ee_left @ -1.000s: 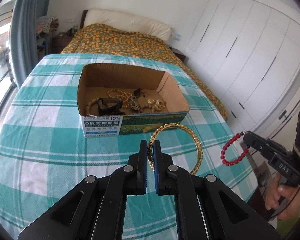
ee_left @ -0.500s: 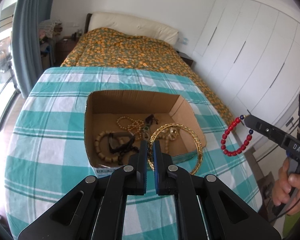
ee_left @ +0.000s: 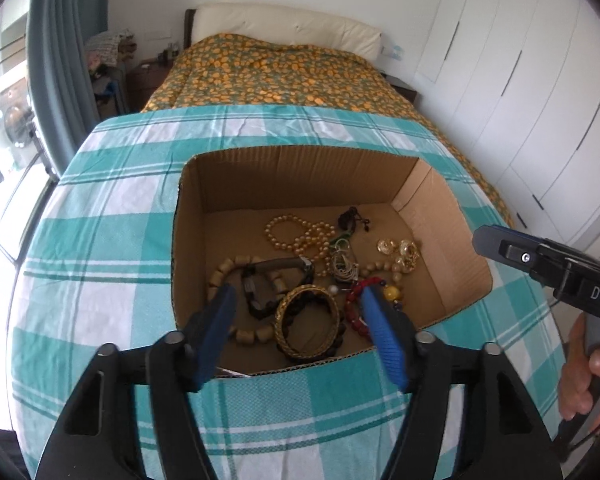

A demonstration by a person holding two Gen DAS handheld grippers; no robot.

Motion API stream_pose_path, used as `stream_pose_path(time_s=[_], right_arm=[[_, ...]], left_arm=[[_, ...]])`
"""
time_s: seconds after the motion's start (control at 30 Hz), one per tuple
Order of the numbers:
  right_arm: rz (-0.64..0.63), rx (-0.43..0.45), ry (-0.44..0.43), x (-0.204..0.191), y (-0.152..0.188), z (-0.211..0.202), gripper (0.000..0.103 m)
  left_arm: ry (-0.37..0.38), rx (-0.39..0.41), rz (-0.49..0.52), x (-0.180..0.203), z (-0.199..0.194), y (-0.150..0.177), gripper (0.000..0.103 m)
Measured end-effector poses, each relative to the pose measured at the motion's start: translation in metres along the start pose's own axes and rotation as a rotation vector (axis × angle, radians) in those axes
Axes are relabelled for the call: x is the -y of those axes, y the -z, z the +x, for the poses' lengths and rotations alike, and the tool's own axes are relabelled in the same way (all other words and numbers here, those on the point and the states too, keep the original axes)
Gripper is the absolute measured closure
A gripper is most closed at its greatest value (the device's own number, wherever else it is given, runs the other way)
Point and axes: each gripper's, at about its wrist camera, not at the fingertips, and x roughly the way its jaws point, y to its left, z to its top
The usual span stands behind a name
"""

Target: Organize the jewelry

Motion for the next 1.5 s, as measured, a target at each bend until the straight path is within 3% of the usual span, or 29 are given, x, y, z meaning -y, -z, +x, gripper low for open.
stream_pose_path(time_s=[0.03,0.1,0.2,0.37,0.5,0.73,1.5], right_arm=[[-0.007,0.011,0.018,0.000,0.001,-0.006,0.055],[-0.030,0.042,0.050,-0.005,0.002,-0.019,0.053],[-0.074,0.085,0.103,-0.015,0.005,-0.041,0.041],[-0.126,0.127,0.147,-0.037,0.013,-0.072,0.026],[-0.179,0.133,0.165,-0.055,0.019,-0.088,0.023],[-0.212,0.105,0.163,-0.073,0.029,-0.102,0.019],[-0.194,0.116,0.203,-0.081,0.036,-0.116,0.019]], left_arm=[[-0.039,0.020,0.010,0.001,-0.004,0.001,0.011],[-0.125,0.049,0.030,0.005,-0.014,0.003,0.004],[-0.228,0.094,0.042,0.013,-0.032,0.005,0.002],[-0.306,0.147,0.009,0.020,-0.065,0.015,0.002],[-0.270,0.067,0.005,0.020,-0.075,0.018,0.002],[-0.240,0.051,-0.054,0.014,-0.091,0.025,0.002],[-0.274,0.084,-0.037,0.025,-0.117,0.025,0.001]])
